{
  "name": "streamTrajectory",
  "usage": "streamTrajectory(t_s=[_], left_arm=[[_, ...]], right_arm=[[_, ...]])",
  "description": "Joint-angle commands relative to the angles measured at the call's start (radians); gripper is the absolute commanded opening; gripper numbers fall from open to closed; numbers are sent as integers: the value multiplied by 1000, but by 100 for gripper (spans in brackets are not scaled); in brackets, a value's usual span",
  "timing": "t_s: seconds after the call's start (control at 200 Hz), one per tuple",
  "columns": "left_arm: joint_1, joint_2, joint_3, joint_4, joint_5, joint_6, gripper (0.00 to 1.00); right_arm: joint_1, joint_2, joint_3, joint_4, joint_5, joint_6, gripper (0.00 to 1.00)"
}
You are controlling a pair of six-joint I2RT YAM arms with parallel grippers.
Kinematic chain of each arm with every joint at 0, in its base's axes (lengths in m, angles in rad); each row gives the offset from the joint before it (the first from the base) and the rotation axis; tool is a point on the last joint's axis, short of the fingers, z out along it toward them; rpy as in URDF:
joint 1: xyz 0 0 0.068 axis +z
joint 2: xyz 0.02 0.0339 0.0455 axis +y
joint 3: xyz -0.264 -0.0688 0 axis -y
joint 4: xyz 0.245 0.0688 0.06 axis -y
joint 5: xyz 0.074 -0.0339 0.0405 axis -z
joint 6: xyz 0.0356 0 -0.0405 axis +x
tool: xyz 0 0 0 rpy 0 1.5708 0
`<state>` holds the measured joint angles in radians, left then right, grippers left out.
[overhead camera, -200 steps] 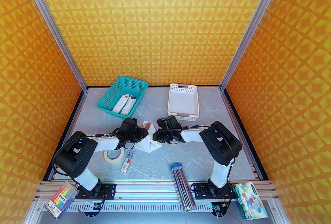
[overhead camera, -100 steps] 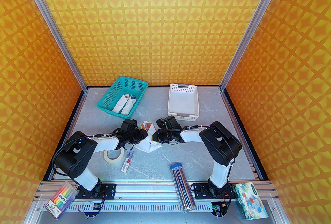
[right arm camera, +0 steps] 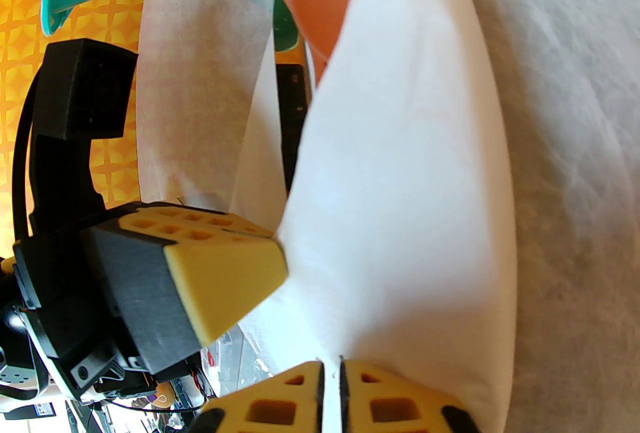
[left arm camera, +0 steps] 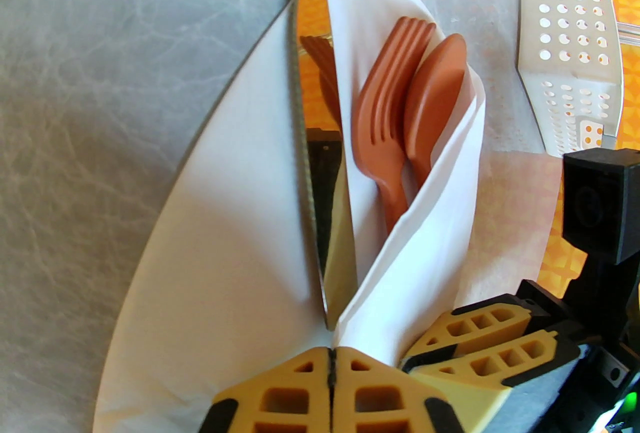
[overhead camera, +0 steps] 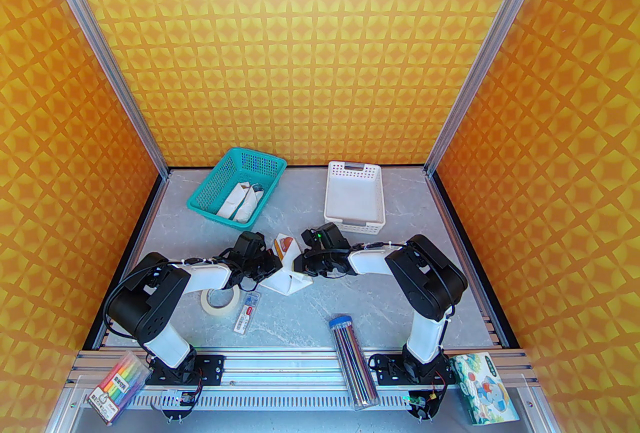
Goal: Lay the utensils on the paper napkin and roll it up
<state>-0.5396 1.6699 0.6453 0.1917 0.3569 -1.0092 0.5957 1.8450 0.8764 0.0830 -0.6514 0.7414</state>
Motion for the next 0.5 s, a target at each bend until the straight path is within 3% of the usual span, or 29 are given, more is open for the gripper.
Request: streamTrajectory(t_s=[0.0, 0.24, 0.495], left_arm=[[-4, 15, 11, -27, -24, 21, 1], [-3, 14, 10, -43, -30, 32, 1], [-3, 16, -2, -33, -32, 29, 1]], right_arm=[[7, -72, 59, -117, 46, -72, 17], [0, -147, 163, -421, 230, -249, 28], [16, -122, 260, -615, 432, -334, 47]])
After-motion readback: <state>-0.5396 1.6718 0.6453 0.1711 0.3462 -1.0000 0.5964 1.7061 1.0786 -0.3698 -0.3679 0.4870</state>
